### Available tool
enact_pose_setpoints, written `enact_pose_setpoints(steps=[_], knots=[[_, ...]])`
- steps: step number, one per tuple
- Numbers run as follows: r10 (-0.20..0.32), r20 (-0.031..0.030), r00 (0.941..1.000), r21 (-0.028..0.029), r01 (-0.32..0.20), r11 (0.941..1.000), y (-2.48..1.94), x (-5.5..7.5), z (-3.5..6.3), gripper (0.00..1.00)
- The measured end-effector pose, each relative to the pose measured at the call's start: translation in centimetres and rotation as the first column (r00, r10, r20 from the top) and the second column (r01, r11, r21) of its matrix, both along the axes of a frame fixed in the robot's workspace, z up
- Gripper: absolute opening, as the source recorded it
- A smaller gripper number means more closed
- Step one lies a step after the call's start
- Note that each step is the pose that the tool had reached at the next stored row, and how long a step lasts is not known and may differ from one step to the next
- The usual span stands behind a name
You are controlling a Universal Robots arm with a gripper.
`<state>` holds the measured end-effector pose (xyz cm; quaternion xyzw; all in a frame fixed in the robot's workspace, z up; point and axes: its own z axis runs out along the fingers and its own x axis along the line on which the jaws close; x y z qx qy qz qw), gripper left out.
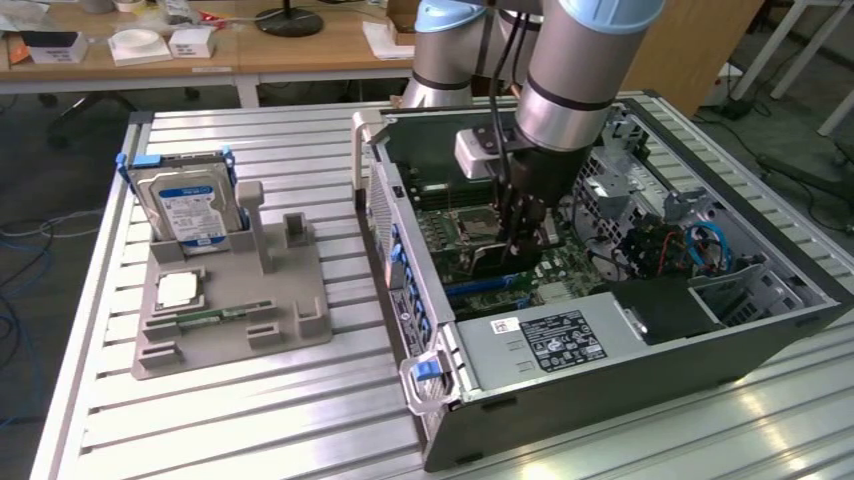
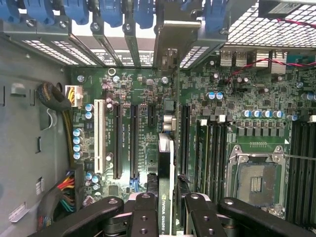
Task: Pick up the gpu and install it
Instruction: 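Insert the gpu into the slot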
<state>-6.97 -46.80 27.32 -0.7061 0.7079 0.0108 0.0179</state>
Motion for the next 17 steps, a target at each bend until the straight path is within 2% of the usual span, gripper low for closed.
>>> enact_pose_setpoints(steps=[17], knots=[[0.000,-0.0001,1.0000,-0.0002,0.000,1.0000,0.00,-0.09,-0.55,0.26]])
